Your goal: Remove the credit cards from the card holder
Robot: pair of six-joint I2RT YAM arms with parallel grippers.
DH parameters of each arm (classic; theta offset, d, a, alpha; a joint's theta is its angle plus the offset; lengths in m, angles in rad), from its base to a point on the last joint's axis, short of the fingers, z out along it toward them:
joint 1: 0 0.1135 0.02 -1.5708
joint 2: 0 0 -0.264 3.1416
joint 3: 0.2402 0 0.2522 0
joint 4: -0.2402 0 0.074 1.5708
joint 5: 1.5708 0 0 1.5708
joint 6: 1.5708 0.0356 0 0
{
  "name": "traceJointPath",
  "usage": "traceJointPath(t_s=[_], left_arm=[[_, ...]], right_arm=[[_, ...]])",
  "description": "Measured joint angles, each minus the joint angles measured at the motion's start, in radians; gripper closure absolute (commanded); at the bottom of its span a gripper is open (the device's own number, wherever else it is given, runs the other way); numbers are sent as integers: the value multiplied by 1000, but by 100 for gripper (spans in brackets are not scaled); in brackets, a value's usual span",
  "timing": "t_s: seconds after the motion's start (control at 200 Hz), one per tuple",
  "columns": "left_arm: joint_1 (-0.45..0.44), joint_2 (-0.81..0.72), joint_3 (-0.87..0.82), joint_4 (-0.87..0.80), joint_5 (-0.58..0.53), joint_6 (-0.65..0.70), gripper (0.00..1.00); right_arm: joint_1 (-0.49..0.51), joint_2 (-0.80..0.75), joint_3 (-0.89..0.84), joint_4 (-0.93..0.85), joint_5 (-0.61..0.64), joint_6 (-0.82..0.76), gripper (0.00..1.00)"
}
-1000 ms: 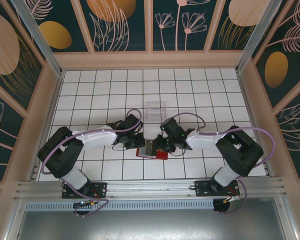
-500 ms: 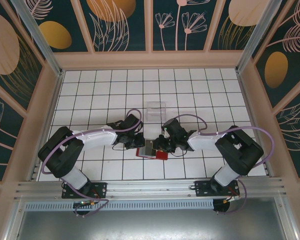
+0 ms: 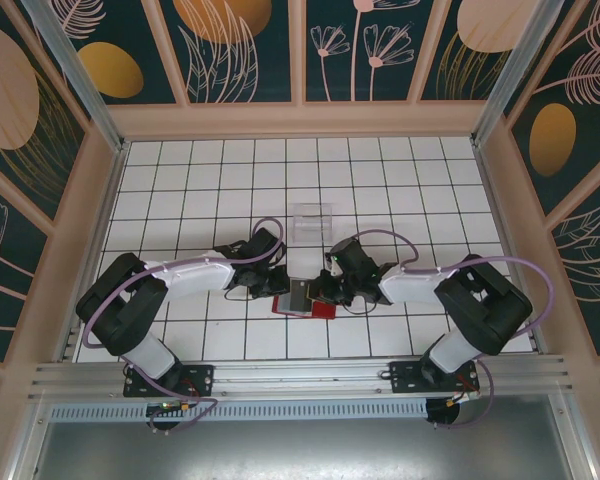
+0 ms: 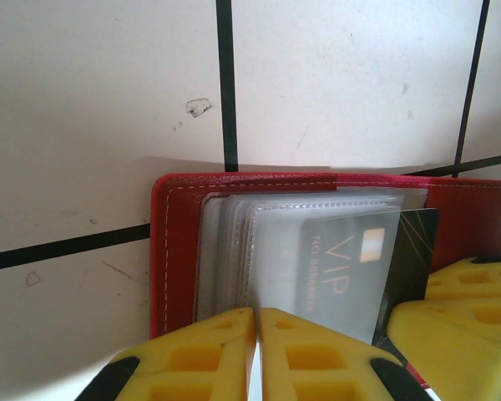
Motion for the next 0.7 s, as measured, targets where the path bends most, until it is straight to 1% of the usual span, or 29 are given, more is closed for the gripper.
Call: traceJointPath(t_s=[0.33, 0.701], left_arm=[[0, -11, -20, 20, -3, 0, 87], [0, -36, -49, 33, -11, 0, 87]], right_arm=[[-16, -68, -24, -31, 9, 0, 93], [-34, -139, -26, -107, 34, -5, 94]])
